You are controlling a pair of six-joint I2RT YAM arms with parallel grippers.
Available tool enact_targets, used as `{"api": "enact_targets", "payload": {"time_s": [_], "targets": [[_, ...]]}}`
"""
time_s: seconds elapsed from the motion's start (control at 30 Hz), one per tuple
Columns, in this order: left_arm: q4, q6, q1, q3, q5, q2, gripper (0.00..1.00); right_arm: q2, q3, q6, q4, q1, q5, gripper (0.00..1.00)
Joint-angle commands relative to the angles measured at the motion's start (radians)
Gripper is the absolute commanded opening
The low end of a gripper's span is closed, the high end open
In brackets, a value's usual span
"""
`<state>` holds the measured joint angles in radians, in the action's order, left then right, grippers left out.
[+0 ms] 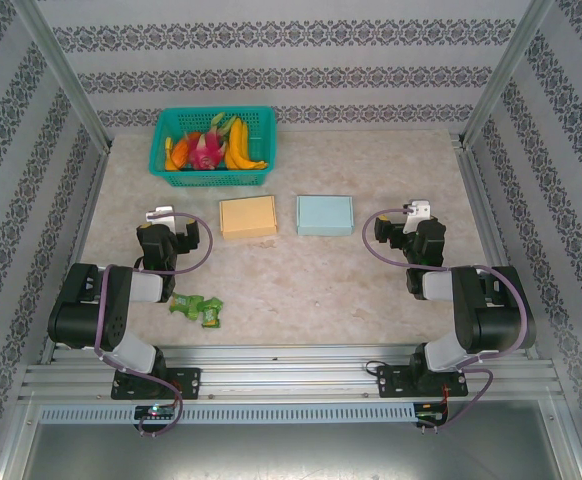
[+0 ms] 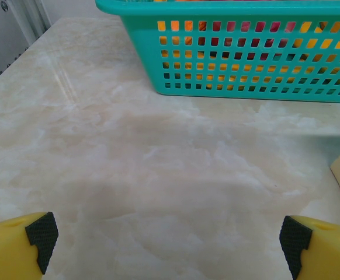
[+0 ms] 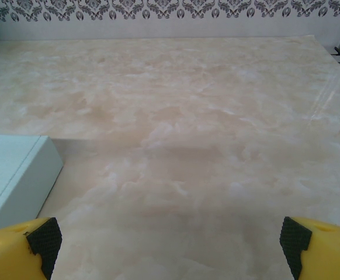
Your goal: Fold the paper box
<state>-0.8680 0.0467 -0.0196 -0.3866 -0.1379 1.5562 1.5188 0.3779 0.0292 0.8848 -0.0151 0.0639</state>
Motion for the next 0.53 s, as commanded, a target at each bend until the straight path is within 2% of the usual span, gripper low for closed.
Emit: {"api": "enact_targets", "payload": {"time_s": [0.0,0.33,0.43,0.5], "targets": [[0.006,-0.015,-0.005,-0.009,0.009,0.005,1.00,-0.010,0.012,0.002,0.002,0.007,-0.010,0.98],[0.005,-0.015,-0.004,-0.009,0.009,0.005,1.00,0.001,0.029,-0.004,-0.022,0.015,-0.024,0.98],[0.005,-0.015,-0.005,-0.009,0.009,0.004,1.00,-0.006,0.036,0.003,-0.052,0.002,0.005,0.98],[0.006,-0.015,-0.004,-0.009,0.009,0.005,1.00,-0.022,-0.010,-0.046,0.019,0.069,-0.101,0.98]]}}
